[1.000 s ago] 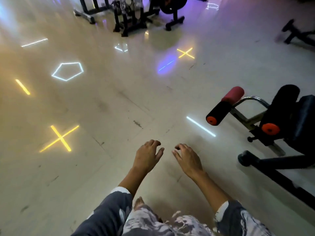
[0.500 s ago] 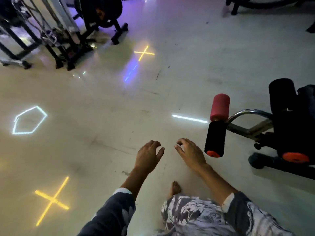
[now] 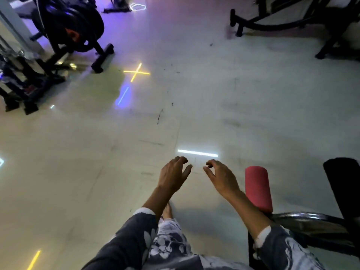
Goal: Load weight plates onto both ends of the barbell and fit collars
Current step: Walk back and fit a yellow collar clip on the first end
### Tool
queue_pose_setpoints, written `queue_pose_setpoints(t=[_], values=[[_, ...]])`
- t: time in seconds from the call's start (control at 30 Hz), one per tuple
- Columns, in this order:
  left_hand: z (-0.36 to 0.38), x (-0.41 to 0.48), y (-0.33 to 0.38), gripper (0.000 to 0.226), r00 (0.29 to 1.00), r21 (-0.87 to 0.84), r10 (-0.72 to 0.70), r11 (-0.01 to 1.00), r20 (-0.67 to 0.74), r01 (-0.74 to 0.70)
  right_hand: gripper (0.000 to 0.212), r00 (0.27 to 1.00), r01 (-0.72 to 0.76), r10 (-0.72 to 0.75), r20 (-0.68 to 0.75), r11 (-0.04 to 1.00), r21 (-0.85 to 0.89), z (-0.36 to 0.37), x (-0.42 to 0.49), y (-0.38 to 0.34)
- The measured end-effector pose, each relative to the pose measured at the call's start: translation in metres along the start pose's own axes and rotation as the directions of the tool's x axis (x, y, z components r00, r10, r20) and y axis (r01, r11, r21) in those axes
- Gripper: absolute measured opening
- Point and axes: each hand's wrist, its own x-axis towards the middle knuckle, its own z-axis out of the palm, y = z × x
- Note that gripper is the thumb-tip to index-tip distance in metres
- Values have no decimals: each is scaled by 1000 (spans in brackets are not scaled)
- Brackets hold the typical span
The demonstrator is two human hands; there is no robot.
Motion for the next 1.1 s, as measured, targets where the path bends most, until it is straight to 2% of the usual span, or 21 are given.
queue_pose_setpoints(t=[0.1,0.2,0.37,0.5,0.67,0.87,1.1], values=[[-18,86,-9,33,998,-8,53,999,35,-53,31,997,-83,83,8,997,7,-13,72,-12],[-30,176,-7,32,989,0,129,992,71,-129,31,988,-143,146,-49,988,57,-38,144,-21],[-20,309,23,32,941,-15,261,964,214,-264,31,926,-314,341,-160,934,172,-76,229,14],[11,415,70,28,865,-11,392,912,313,-410,29,861,-418,462,-211,881,224,-108,299,77],[45,531,153,28,773,-17,480,853,415,-521,25,772,-516,588,-241,801,303,-175,382,154],[85,652,265,24,659,-62,591,764,466,-642,27,664,-578,684,-301,725,374,-265,446,234],[167,785,414,23,464,-148,726,604,507,-783,24,525,-628,741,-419,669,397,-367,524,364]])
